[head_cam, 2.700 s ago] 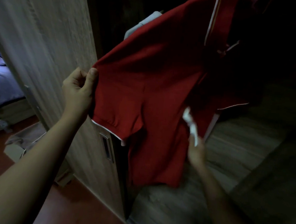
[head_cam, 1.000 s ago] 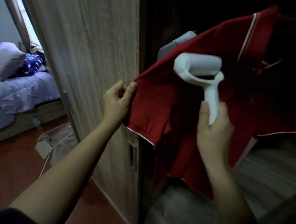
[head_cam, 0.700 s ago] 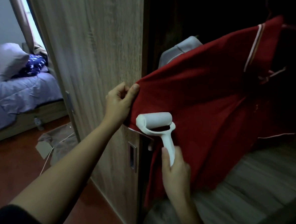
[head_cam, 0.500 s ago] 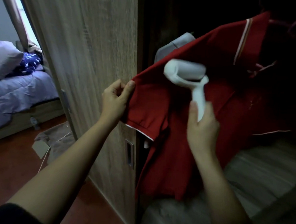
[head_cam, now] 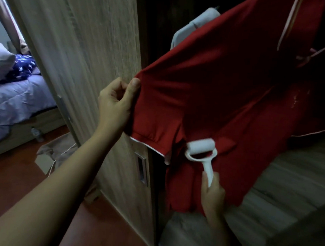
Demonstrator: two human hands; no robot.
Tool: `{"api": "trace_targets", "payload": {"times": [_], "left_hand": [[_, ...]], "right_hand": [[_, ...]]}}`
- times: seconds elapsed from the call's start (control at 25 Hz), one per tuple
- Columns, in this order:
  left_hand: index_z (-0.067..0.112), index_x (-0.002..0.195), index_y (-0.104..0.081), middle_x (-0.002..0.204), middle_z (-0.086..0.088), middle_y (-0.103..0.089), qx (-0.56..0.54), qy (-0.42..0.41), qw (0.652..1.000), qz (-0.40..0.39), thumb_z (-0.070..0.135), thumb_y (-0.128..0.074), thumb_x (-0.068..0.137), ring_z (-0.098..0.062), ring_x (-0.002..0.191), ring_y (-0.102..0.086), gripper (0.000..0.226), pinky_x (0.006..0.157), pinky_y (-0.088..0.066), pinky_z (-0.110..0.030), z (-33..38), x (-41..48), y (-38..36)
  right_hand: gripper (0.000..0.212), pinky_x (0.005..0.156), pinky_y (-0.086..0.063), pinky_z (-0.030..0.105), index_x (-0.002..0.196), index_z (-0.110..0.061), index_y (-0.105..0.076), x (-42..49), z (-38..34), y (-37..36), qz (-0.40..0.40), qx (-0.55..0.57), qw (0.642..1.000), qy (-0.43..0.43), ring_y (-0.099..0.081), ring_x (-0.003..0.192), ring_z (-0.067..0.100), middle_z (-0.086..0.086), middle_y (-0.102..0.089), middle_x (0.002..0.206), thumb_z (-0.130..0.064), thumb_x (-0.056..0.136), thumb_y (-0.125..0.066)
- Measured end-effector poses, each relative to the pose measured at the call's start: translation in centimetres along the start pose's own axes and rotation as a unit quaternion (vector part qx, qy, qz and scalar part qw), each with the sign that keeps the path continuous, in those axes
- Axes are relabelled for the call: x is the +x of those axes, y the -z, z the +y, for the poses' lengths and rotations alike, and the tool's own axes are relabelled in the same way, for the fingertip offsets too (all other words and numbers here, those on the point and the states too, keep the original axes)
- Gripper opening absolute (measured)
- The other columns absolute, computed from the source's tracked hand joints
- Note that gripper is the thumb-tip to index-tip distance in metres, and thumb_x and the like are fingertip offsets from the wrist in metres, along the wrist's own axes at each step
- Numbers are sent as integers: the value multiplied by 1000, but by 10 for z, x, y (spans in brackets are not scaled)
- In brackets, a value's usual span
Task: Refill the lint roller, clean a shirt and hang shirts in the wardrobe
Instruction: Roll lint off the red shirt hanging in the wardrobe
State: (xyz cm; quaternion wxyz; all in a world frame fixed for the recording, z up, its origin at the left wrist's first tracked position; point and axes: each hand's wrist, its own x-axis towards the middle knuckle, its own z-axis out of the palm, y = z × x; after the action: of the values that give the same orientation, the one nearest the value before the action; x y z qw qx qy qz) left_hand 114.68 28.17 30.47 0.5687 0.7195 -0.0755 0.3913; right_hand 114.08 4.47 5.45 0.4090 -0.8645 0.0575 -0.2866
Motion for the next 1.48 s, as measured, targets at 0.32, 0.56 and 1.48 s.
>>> {"api": "trace_targets", "payload": {"times": [0.32, 0.56, 1.48], "left_hand": [[22, 58, -40, 55, -2, -39, 17, -22, 1000, -9, 47, -56, 84, -6, 52, -35, 39, 49, -30, -21, -2, 3, 2], [22, 57, -40, 58, -10, -40, 15, -2, 1000, -7, 49, -57, 81, -19, 55, -33, 40, 51, -28, -31, 1, 2, 3], [26, 54, -43, 52, 3, -41, 23, -3, 1000, -1, 53, -56, 80, -4, 51, -34, 40, 48, -30, -23, 0, 3, 4]], "right_hand": [[42, 56, -42, 37, 98, 3, -57, -3, 24, -10, -54, -45, 993, -98, -63, 67, 46, 32, -64, 74, -38, 89, -52], [34, 55, -29, 26, 95, 1, -52, 91, -94, 80, 113, 128, 985, 27, -50, 58, 22, 13, -56, 69, -31, 92, -43], [36, 62, -34, 29, 100, 3, -53, 168, -23, 144, 191, 73, 978, -41, -60, 77, 37, 28, -61, 85, -31, 97, -41]]}}
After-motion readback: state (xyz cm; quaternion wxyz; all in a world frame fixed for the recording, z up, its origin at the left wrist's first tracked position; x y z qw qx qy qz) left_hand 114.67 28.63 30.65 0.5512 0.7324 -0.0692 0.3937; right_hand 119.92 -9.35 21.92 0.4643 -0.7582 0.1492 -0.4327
